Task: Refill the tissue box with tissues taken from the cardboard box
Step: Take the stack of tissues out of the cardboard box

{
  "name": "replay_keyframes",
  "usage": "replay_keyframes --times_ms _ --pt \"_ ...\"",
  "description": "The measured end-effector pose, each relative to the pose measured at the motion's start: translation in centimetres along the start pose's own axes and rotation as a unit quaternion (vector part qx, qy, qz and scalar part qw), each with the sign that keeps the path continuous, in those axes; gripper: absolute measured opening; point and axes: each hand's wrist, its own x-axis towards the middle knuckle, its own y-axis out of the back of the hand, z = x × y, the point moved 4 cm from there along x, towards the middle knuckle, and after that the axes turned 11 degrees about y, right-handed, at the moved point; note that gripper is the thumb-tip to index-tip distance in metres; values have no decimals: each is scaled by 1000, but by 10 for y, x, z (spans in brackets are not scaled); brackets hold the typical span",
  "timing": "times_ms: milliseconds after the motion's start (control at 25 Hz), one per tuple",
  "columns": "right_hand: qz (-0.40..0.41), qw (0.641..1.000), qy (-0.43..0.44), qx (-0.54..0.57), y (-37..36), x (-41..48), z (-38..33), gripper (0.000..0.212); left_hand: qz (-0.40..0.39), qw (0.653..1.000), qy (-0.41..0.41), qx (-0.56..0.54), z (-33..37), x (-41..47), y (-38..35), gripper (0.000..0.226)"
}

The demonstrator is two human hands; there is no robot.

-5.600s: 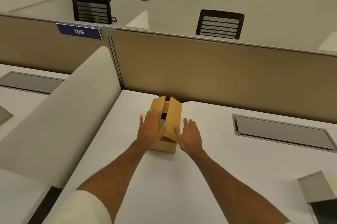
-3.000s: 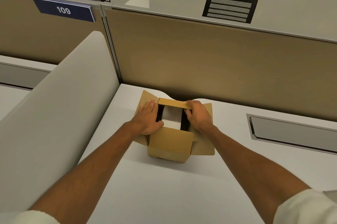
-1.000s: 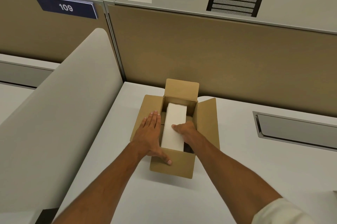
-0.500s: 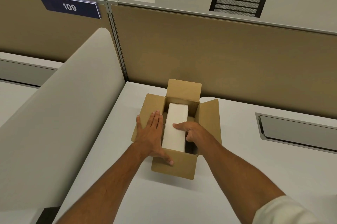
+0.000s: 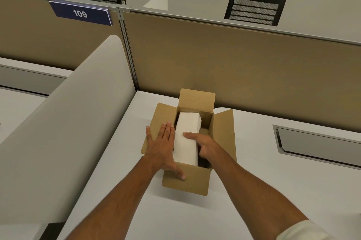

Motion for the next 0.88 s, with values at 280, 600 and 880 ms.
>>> replay_keyframes --times_ms 280,600,880 --pt "-21 998 63 17 -2 -15 -22 38 18 1000 9 -10 -1 -6 1 157" --pt "-56 987 133 71 10 -59 -51 50 -47 991 65 -105 -3 -33 27 131" --pt "-61 964 180 184 63 -112 -69 56 -26 807 77 -586 42 -78 57 28"
